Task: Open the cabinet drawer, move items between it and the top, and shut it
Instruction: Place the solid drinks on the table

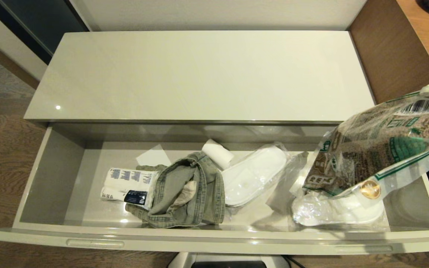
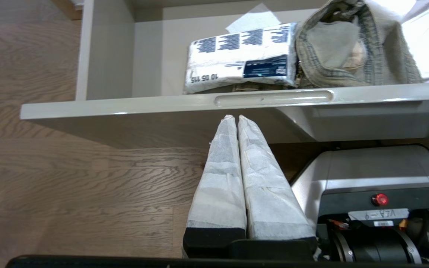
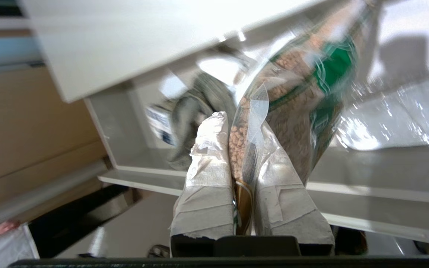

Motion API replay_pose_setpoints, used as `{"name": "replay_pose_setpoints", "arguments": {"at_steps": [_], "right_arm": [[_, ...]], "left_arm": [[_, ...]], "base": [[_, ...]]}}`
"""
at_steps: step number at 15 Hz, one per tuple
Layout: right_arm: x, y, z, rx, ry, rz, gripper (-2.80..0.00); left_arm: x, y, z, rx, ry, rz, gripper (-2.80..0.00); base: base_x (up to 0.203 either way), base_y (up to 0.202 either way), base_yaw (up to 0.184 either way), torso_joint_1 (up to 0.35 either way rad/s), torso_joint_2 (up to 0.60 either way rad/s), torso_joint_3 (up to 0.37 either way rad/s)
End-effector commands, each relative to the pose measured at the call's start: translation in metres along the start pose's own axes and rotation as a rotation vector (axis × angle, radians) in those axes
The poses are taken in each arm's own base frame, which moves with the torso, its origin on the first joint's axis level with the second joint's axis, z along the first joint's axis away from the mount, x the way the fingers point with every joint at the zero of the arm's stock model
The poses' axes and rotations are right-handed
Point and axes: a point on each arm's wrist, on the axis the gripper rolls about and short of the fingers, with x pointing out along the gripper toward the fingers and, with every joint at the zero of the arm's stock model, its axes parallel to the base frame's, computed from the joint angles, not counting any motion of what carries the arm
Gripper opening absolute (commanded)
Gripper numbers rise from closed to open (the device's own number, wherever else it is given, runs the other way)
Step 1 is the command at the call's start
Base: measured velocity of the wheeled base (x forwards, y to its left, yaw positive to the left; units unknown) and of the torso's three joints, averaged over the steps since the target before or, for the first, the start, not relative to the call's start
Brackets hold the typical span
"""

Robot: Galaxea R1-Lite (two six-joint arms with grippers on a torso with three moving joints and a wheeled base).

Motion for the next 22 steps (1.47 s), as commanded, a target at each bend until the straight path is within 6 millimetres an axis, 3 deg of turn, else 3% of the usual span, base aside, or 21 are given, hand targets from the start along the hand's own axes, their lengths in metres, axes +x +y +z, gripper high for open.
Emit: {"name": "replay_pose_setpoints", "arguments": {"at_steps": [1, 3, 10, 12, 17, 22], "right_arm": [[-0.016, 0.017, 0.01, -0.021, -0.041, 0.028, -2.8], [-0.028, 0.027, 0.014, -0.035, -0.053, 0.032, -2.8], [-0.033, 0.04, 0.032, -0.132, -0.174, 0.058, -2.8], [-0.025, 0.035, 0.034, -0.228, -0.191, 0.044, -2.8], [0.006, 0.013, 0.061, -0.235, -0.305, -0.047, -2.8], [0.012, 0.013, 0.074, -0.253, -0.427, -0.12, -2.8]], "left_arm": [[0.0, 0.0, 0.0, -0.001, 0.001, 0.0, -2.8], [0.0, 0.0, 0.0, -0.001, 0.001, 0.0, -2.8], [0.0, 0.0, 0.0, 0.001, 0.001, 0.0, -2.8], [0.0, 0.0, 0.0, 0.0, 0.001, 0.0, -2.8], [0.0, 0.0, 0.0, 0.001, 0.001, 0.0, -2.8], [0.0, 0.0, 0.0, 0.001, 0.001, 0.0, -2.8]], "base": [[0.0, 0.0, 0.0, 0.0, 0.0, 0.0], [0.0, 0.0, 0.0, 0.0, 0.0, 0.0], [0.0, 0.0, 0.0, 0.0, 0.0, 0.0], [0.0, 0.0, 0.0, 0.0, 0.0, 0.0], [0.0, 0.0, 0.0, 0.0, 0.0, 0.0], [0.0, 0.0, 0.0, 0.0, 0.0, 0.0]]}}
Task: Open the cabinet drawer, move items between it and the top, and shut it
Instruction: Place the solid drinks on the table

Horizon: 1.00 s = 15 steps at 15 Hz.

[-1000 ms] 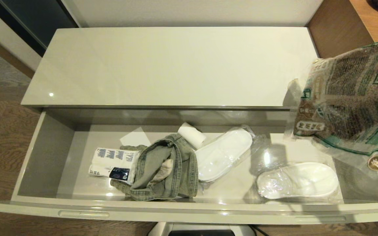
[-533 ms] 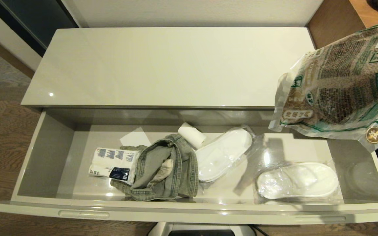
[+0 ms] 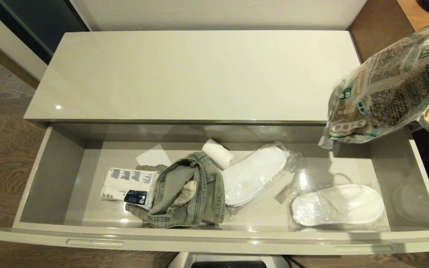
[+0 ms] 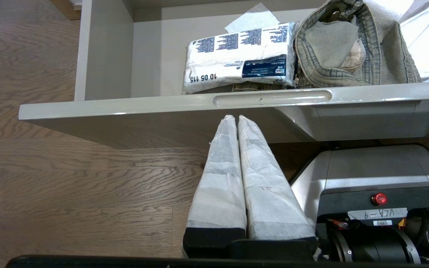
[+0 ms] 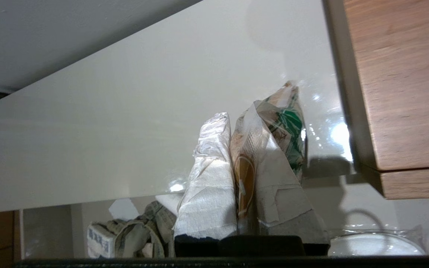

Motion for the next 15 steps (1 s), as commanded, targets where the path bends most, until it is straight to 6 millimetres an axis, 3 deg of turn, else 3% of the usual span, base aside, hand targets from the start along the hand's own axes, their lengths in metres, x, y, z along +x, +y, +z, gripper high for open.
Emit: {"name": "replay_pose_setpoints", "arguments": {"at_steps": [1, 4, 8, 13, 15], "right_arm": [[0.009, -0.002, 0.002, 0.0, 0.001, -0.009, -2.8], [0.025, -0.008, 0.002, -0.005, 0.048, -0.061, -2.8], [0.064, -0.033, -0.026, 0.008, 0.16, -0.245, -2.8], [0.067, -0.032, -0.028, -0.005, 0.151, -0.284, -2.8], [0.054, -0.022, -0.014, -0.017, 0.095, -0.256, -2.8]], "left_arm": [[0.0, 0.0, 0.0, 0.001, 0.001, 0.0, -2.8], [0.0, 0.0, 0.0, 0.001, 0.001, 0.0, -2.8], [0.0, 0.0, 0.0, 0.0, 0.001, 0.0, -2.8], [0.0, 0.0, 0.0, 0.0, 0.001, 0.0, -2.8], [0.0, 0.0, 0.0, 0.0, 0.001, 0.0, -2.8]], "base": [[0.0, 0.0, 0.0, 0.0, 0.0, 0.0], [0.0, 0.0, 0.0, 0.0, 0.0, 0.0], [0.0, 0.0, 0.0, 0.0, 0.0, 0.0], [0.0, 0.0, 0.0, 0.0, 0.0, 0.0], [0.0, 0.0, 0.0, 0.0, 0.0, 0.0]]}}
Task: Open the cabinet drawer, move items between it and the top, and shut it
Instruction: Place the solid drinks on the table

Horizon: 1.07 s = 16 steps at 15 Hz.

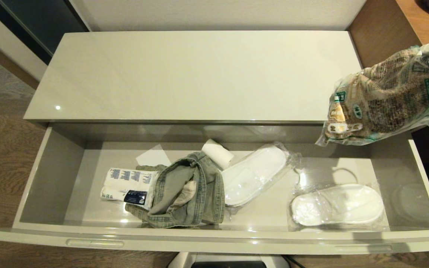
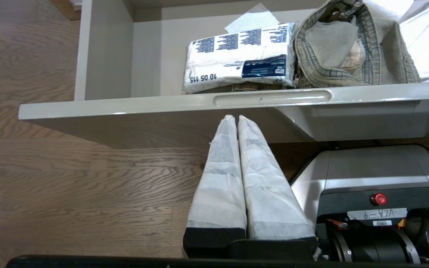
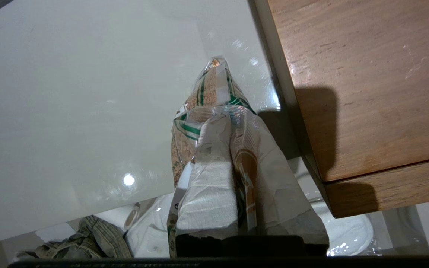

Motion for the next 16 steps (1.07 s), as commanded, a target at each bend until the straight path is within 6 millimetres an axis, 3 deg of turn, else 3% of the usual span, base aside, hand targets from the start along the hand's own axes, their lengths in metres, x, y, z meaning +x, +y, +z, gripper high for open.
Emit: {"name": "replay_pose_setpoints", "arguments": {"at_steps": [1, 6, 13, 16], "right_arm": [[-0.014, 0.005, 0.01, -0.002, -0.046, 0.024, -2.8], [-0.059, 0.019, 0.04, -0.014, -0.21, 0.1, -2.8], [-0.067, 0.024, 0.053, -0.061, -0.29, 0.114, -2.8], [-0.049, 0.021, 0.051, -0.058, -0.267, 0.1, -2.8]], "left_arm": [[0.0, 0.0, 0.0, 0.0, 0.001, 0.0, -2.8], [0.0, 0.0, 0.0, 0.002, 0.003, 0.0, -2.8], [0.0, 0.0, 0.0, 0.002, 0.002, 0.006, -2.8], [0.0, 0.0, 0.0, 0.002, 0.002, 0.006, -2.8]], "base": [[0.0, 0.0, 0.0, 0.0, 0.0, 0.0], [0.0, 0.0, 0.0, 0.0, 0.0, 0.0], [0.0, 0.0, 0.0, 0.0, 0.0, 0.0], [0.0, 0.0, 0.0, 0.0, 0.0, 0.0]]}}
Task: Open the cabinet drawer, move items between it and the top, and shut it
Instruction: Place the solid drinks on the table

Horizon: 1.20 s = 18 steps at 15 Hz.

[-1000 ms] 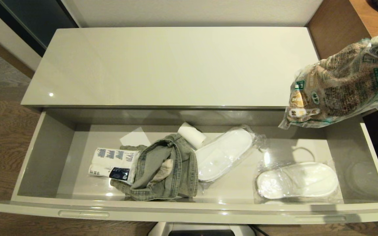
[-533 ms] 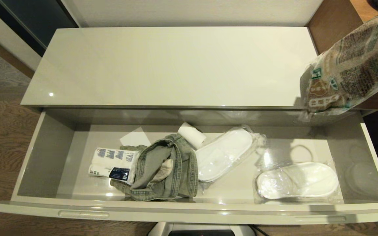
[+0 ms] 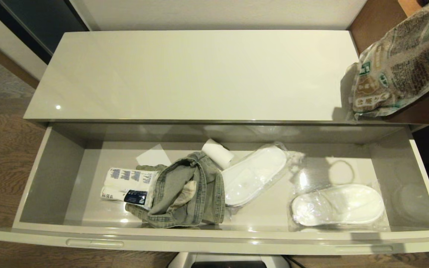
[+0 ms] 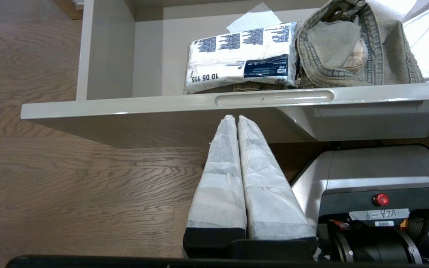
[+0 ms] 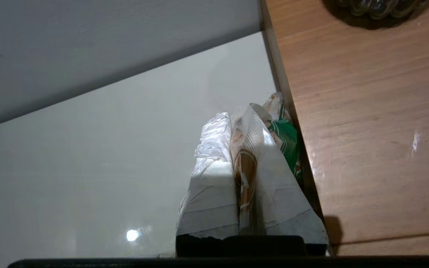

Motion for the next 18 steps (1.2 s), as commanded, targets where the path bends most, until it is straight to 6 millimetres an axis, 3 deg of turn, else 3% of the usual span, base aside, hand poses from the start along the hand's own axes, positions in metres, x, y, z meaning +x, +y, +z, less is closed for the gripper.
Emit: {"name": "replay_pose_setpoints", "arguments": {"at_steps": [1, 5, 7, 9, 14, 18], "right_arm": [[0.016, -0.007, -0.004, 0.0, -0.001, -0.018, -2.8], [0.048, -0.026, -0.027, -0.006, 0.045, -0.063, -2.8], [0.075, -0.039, -0.052, -0.011, 0.081, -0.087, -2.8], [0.085, -0.045, -0.067, -0.007, 0.123, -0.11, -2.8], [0.085, -0.049, -0.08, -0.013, 0.211, -0.115, -2.8], [0.086, -0.048, -0.073, -0.016, 0.182, -0.107, -2.8]], "left_arm": [[0.0, 0.0, 0.0, 0.0, 0.001, 0.0, -2.8], [0.0, 0.0, 0.0, 0.0, 0.001, 0.0, -2.8], [0.0, 0.0, 0.0, 0.0, 0.001, 0.0, -2.8], [0.0, 0.0, 0.0, 0.0, 0.001, 0.0, -2.8], [0.0, 0.0, 0.0, 0.0, 0.001, 0.0, -2.8], [0.0, 0.0, 0.0, 0.0, 0.001, 0.0, -2.8]], "base": [[0.0, 0.0, 0.0, 0.0, 0.0, 0.0], [0.0, 0.0, 0.0, 0.0, 0.0, 0.0], [0.0, 0.0, 0.0, 0.0, 0.0, 0.0], [0.0, 0.0, 0.0, 0.0, 0.0, 0.0], [0.0, 0.0, 0.0, 0.0, 0.0, 0.0], [0.0, 0.0, 0.0, 0.0, 0.0, 0.0]]}}
